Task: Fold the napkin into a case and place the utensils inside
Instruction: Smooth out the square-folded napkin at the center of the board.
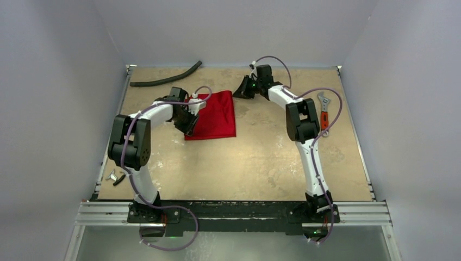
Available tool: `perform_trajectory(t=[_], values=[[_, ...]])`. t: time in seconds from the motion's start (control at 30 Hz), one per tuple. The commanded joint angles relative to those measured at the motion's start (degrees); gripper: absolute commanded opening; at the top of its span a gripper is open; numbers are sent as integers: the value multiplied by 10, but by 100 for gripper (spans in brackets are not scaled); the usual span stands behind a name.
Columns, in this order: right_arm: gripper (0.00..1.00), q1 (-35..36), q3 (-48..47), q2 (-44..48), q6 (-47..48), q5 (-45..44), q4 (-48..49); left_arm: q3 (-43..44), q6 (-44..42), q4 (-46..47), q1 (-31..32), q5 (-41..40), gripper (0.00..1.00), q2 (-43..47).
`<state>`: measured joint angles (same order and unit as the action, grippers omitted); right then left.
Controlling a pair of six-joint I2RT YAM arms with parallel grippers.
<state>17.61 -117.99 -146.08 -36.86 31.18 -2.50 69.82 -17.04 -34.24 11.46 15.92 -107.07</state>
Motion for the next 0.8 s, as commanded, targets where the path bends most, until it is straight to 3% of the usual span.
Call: perform_trajectory(t=[0.0,0.07,0.13,0.23,0.37,0.77], values=[[13,-9,43,78,4,-35,8,-26,-50,15,5,-39,27,29],[13,-9,72,110,12,-91,-1,-32,-64,14,6,-45,27,29],[13,-9,124,148,4,-113,54,-37,-77,14,7,-47,27,32],[13,-3,163,167,-22,-54,121,-38,-94,9,8,-48,27,33],[11,17,101,114,-52,23,108,-37,-104,6,8,-55,27,31],[10,36,59,40,-55,-3,103,-38,-114,11,8,-61,27,32]])
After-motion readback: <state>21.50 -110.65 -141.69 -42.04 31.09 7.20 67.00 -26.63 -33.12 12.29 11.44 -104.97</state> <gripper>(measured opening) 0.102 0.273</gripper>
